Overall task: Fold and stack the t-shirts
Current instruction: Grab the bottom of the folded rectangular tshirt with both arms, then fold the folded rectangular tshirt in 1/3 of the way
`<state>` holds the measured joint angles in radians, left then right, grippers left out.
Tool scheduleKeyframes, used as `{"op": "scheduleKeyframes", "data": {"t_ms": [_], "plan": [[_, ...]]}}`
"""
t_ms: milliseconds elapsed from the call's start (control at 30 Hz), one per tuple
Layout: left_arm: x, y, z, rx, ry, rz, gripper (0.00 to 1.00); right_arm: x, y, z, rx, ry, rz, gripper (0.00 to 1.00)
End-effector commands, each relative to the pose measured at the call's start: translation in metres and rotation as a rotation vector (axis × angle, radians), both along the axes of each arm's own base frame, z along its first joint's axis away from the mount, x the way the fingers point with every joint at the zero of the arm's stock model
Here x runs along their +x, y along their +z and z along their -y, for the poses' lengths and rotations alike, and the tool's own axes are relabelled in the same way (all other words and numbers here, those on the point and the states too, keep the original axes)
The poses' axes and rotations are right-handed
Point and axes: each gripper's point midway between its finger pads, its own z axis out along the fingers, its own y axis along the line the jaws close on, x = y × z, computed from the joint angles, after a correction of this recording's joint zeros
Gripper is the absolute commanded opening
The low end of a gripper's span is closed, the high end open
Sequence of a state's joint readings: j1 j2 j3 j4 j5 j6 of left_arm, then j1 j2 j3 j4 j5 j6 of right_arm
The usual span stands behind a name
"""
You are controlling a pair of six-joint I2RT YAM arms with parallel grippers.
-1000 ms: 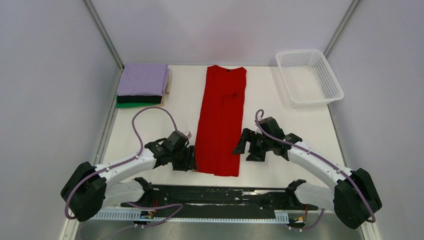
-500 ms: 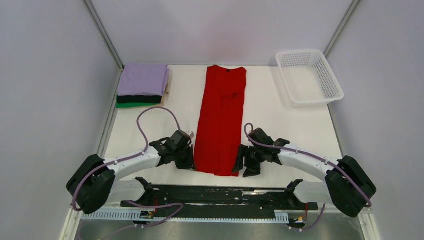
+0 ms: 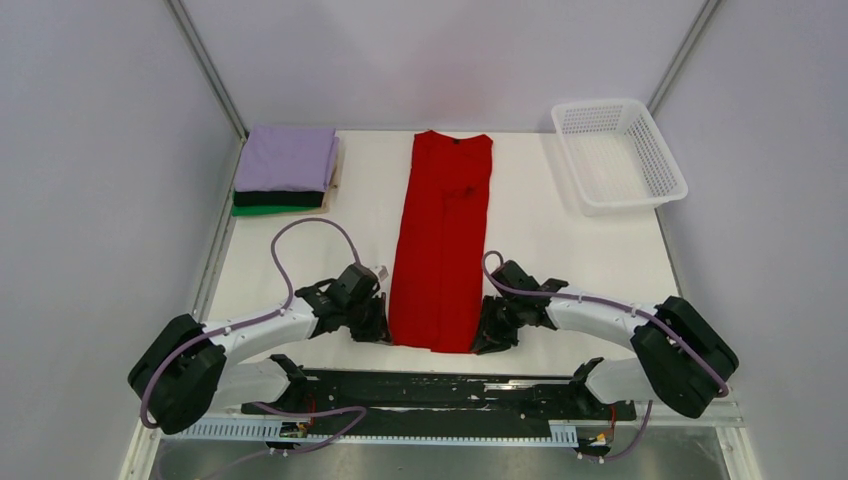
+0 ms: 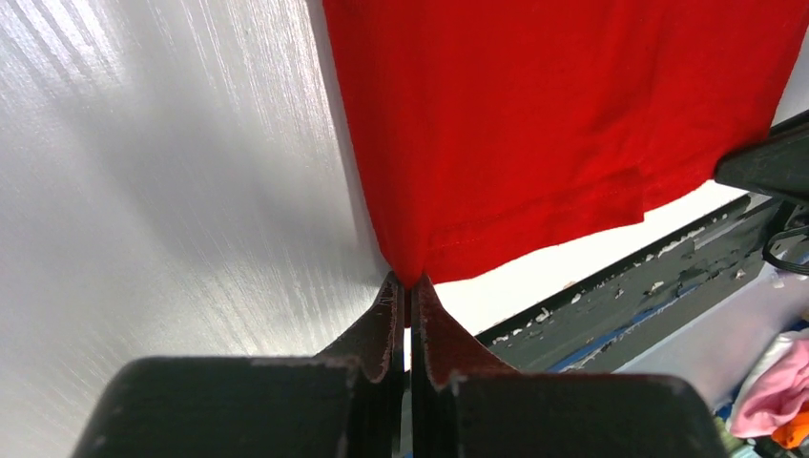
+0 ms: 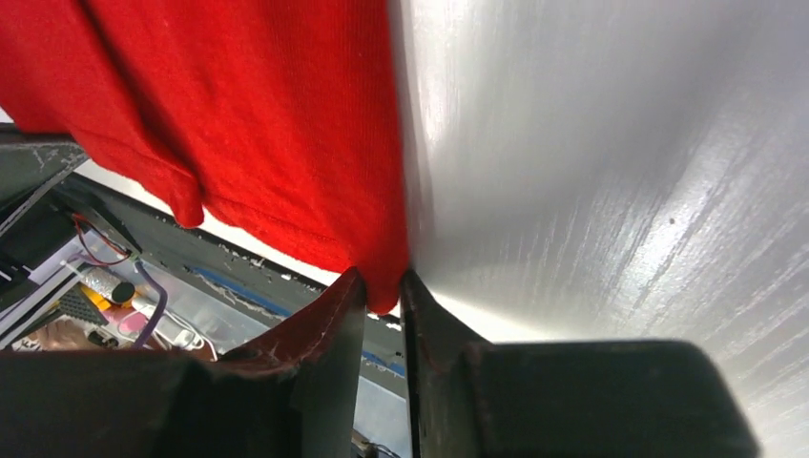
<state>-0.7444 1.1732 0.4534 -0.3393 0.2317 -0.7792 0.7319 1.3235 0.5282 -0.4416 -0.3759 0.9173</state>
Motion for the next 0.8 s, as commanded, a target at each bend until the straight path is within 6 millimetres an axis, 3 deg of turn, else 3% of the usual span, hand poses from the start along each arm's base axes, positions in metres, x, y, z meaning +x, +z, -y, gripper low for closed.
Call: {"op": "scheduleKeyframes", "data": {"t_ms": [0,167,400,533,633,767], "plan": [[-0.003,0.0,0.001,-0.02,0.006,-0.008,0.0,0.008,-0.006,-0.001,-0.02,-0.025,0.057,0.17],[-0.015,0.003,0.001,-0.063,-0.005,-0.034,0.0,-0.005,0.007,-0.004,0.046,-0.01,0.059,0.01],[-0.047,0.015,0.0,-0.219,-0.028,-0.061,0.0,-0.032,0.023,-0.005,0.131,-0.019,0.019,0.0],[-0.039,0.04,0.004,-0.287,-0.024,0.026,0.0,-0.023,0.035,-0.009,0.162,-0.019,0.082,0.0],[-0.025,0.061,0.012,-0.324,-0.011,0.101,0.0,-0.008,0.046,-0.014,0.162,-0.013,0.165,0.0],[0.0,0.075,0.018,-0.304,0.016,0.179,0.0,0.017,0.063,-0.022,0.161,-0.015,0.265,0.0]]}}
